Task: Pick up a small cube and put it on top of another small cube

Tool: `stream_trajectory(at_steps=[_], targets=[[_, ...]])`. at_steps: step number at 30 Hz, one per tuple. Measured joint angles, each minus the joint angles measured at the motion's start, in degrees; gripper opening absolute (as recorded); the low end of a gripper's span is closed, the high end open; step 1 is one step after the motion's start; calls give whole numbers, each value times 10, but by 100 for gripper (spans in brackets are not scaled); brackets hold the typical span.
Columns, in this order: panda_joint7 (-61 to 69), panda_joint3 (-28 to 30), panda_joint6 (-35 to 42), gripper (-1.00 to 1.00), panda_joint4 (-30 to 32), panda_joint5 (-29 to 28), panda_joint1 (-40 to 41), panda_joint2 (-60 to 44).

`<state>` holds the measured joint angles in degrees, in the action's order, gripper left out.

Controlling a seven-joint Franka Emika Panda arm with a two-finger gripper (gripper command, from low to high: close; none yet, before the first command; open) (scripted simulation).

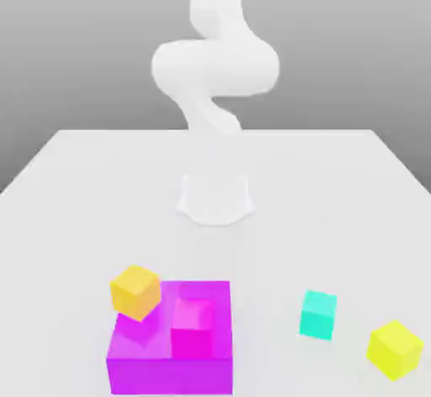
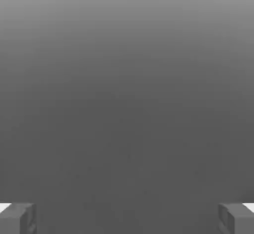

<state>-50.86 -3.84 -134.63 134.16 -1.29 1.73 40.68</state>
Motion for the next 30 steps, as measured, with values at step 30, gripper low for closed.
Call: stream_trajectory(at_steps=[30], targets=[[-514,-127,-335,0,195,-182,-54,-560]])
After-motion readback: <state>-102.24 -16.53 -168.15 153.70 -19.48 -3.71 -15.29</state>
